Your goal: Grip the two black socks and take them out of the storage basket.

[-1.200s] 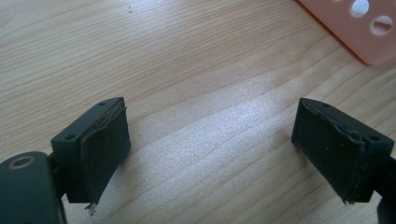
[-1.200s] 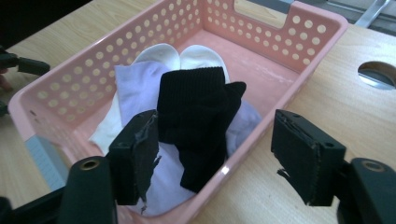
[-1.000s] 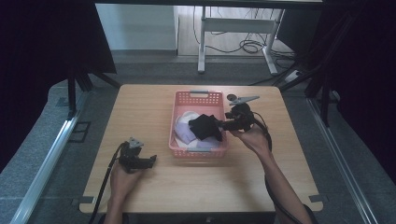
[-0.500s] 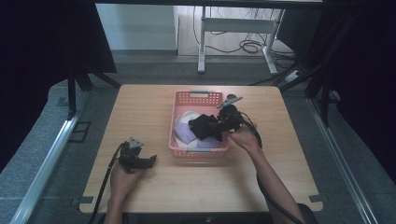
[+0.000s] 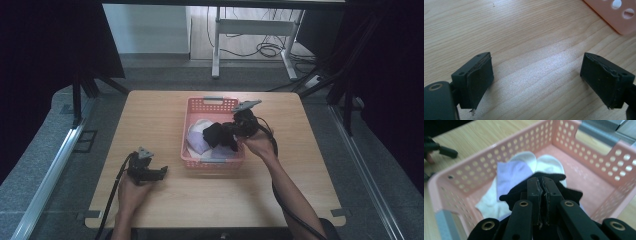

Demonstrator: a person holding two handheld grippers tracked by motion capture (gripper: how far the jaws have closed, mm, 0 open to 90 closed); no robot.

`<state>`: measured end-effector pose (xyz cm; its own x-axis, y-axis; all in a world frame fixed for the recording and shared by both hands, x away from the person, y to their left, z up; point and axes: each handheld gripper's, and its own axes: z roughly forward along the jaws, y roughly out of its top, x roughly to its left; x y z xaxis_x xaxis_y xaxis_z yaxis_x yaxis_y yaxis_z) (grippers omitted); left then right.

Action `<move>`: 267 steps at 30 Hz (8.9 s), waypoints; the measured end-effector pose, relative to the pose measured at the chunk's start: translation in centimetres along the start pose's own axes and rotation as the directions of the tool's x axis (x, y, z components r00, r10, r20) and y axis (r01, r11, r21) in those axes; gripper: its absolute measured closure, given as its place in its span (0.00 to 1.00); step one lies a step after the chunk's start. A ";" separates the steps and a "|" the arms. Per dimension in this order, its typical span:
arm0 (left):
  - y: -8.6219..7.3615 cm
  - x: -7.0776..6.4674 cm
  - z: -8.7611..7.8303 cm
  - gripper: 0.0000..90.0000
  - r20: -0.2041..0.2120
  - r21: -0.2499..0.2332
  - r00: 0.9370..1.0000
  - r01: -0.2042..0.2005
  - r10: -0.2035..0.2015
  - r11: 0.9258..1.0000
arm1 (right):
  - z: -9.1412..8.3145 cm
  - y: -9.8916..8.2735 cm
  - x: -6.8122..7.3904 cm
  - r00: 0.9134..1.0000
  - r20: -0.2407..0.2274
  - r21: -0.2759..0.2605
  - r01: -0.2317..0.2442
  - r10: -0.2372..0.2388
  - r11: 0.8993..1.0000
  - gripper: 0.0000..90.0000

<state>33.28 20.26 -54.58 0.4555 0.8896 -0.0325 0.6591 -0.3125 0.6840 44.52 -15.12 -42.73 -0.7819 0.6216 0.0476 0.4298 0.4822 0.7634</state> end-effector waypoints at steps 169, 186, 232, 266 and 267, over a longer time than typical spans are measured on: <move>0.1 0.0 0.0 0.12 0.002 0.000 1.000 0.000 0.000 1.000 | 2.8 -2.9 -0.3 1.000 0.021 0.124 -0.025 0.022 0.992 0.46; 0.1 0.0 0.0 0.12 0.002 0.000 1.000 0.000 0.000 1.000 | 4.9 -3.2 0.2 0.976 0.193 0.286 0.039 -0.097 0.958 0.93; 0.1 0.0 0.1 0.12 0.000 -0.004 1.000 0.002 -0.002 1.000 | -4.6 4.0 -0.7 0.991 -0.026 -0.146 -0.133 0.130 0.980 0.96; 0.1 0.0 0.1 0.12 0.000 -0.003 1.000 0.001 -0.001 1.000 | -10.9 5.2 -3.9 0.977 0.110 -0.253 -0.150 0.183 0.956 0.95; 0.1 0.0 0.1 0.12 0.000 -0.004 1.000 0.001 -0.001 1.000 | -11.1 5.1 -4.1 0.975 0.115 -0.255 -0.154 0.188 0.954 0.95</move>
<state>33.39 20.22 -54.60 0.4547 0.8900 -0.0337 0.6574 -0.3099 0.6869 44.89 -22.06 -31.92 -0.6298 0.7680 0.1162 0.4154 0.2067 0.8858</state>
